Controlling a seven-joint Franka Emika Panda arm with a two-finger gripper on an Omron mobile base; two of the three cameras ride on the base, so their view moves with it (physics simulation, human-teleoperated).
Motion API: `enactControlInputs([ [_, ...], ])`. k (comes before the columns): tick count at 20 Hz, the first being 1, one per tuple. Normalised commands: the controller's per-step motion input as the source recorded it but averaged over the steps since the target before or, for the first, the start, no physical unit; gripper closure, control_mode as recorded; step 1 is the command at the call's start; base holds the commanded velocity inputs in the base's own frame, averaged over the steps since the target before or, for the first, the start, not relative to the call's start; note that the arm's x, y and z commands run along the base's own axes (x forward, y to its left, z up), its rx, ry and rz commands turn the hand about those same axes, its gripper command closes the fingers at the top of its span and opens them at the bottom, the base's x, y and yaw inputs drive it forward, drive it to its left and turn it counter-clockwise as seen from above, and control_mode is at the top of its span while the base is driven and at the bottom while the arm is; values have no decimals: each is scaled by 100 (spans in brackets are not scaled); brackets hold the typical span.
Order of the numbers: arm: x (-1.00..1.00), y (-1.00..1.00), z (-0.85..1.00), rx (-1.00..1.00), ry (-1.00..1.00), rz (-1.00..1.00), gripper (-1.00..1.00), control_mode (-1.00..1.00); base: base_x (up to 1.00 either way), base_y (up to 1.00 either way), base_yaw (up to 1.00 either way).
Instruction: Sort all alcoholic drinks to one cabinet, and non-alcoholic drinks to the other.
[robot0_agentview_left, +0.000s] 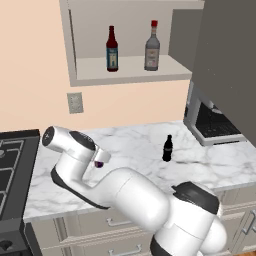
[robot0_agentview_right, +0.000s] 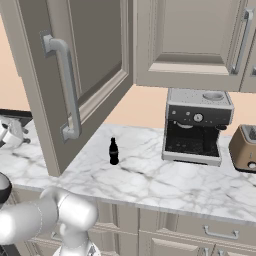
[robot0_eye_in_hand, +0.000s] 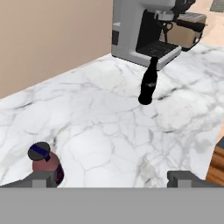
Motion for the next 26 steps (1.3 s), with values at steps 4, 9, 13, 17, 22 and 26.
enactControlInputs([
  [4,17,29,-12,0,0,-16,-100,-100,0,0,0],
  [9,23,15,-12,0,0,-16,-100,-100,0,0,0],
  [13,21,0,-23,0,0,-12,-100,-100,0,0,0],
  [17,16,0,-21,-2,1,-10,-100,-100,0,0,0],
  [22,18,0,-13,-4,0,-4,-100,-100,0,0,0],
  [26,12,0,-13,-4,0,0,-100,-100,0,0,0],
])
